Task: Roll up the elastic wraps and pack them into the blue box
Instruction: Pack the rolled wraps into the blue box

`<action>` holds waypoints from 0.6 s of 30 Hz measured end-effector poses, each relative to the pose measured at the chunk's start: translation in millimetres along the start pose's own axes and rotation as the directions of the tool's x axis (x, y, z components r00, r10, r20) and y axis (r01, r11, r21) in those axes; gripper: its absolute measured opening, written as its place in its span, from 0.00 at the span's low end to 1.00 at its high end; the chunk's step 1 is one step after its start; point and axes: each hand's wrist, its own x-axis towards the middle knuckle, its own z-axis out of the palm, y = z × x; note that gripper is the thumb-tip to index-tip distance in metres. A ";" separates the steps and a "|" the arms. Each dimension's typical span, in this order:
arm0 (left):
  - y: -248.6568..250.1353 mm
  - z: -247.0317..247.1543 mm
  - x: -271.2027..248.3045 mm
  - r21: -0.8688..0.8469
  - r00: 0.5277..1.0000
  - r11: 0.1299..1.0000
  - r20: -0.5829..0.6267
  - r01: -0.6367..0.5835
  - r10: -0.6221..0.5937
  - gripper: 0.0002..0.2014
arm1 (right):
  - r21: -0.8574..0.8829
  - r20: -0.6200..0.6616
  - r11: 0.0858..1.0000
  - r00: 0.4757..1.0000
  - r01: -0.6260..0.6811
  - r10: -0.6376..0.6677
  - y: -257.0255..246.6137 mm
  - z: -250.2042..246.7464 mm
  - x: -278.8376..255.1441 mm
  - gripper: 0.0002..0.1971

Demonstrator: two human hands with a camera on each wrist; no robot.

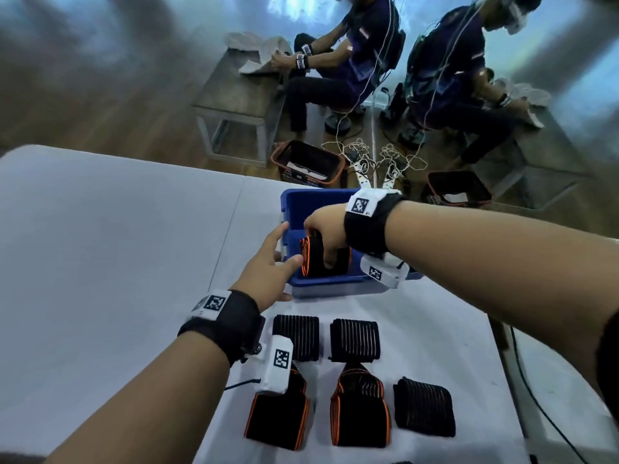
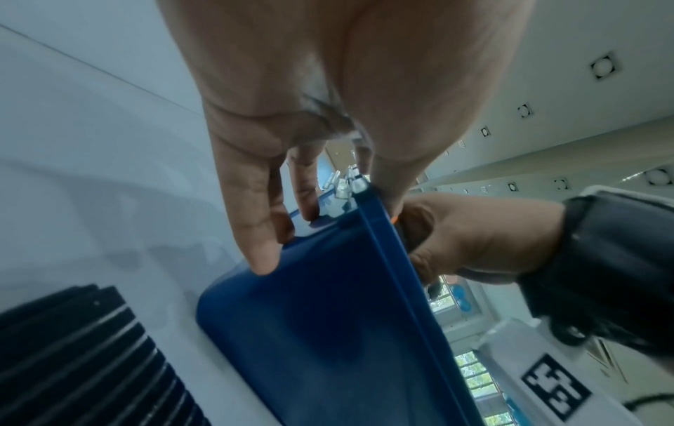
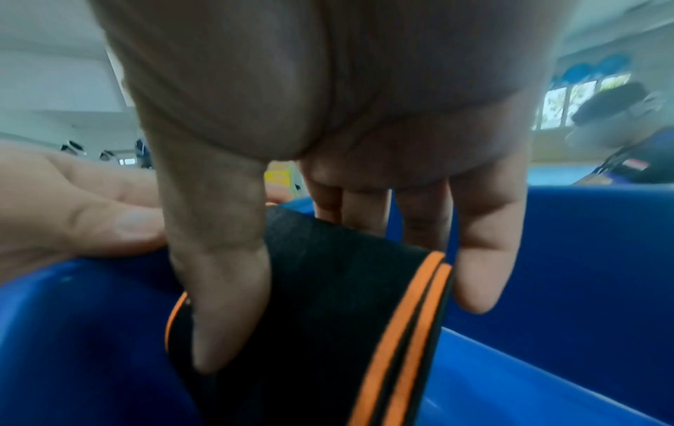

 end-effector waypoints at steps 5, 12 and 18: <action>-3.0 -3.8 1.8 -0.042 1.000 0.999 0.004 0.009 -0.009 0.32 | -0.097 0.176 0.995 0.984 0.014 0.004 -15.3 -0.3 44.8 0.31; -5.4 -5.6 3.9 -0.046 1.000 0.999 -0.006 -0.007 0.007 0.33 | -0.124 0.259 0.991 0.966 0.056 -0.022 -5.5 13.8 85.6 0.33; -4.2 -5.8 2.8 -0.029 1.000 0.999 -0.017 -0.016 0.016 0.34 | -0.056 0.338 0.998 0.941 -0.003 0.022 -20.3 4.1 67.7 0.25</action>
